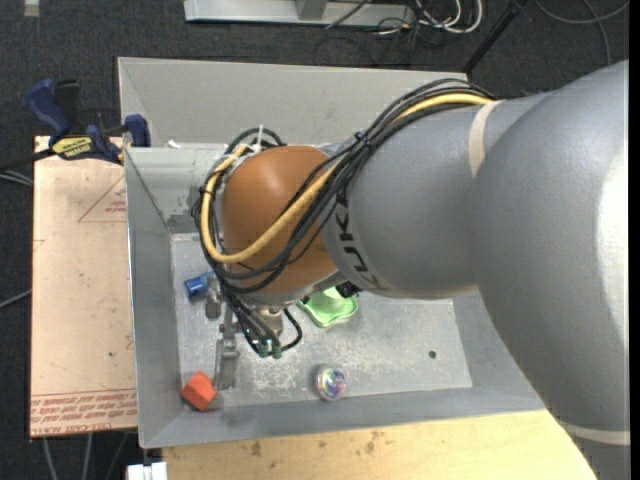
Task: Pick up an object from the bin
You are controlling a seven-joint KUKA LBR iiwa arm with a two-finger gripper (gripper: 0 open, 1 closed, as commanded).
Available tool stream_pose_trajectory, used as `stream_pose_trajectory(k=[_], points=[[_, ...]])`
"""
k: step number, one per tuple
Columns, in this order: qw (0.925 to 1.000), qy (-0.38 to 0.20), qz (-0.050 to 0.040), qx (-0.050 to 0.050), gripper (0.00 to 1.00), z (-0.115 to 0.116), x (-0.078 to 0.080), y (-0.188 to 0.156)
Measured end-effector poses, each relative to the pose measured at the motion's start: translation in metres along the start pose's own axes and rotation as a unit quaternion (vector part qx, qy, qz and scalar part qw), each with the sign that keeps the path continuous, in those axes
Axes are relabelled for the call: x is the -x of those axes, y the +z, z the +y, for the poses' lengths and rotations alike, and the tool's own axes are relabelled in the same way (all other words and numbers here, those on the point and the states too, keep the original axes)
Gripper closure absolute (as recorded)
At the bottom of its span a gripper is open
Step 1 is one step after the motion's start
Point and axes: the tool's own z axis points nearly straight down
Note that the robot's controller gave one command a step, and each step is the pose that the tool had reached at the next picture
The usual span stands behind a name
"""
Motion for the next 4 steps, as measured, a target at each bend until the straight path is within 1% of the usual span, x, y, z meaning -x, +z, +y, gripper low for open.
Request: stream_pose_trajectory(k=[1,2,3,4], points=[[0.9973,-0.073,-0.0048,0.001,0.00,-0.003,-0.009,0.083],[0.9995,-0.032,-0.0047,0.001,0.00,0.014,-0.003,0.081],[0.9281,-0.372,-0.0094,0.000,0.00,-0.009,-0.014,0.081],[0.9283,-0.372,-0.0080,0.000,1.00,-0.009,-0.015,0.081]])
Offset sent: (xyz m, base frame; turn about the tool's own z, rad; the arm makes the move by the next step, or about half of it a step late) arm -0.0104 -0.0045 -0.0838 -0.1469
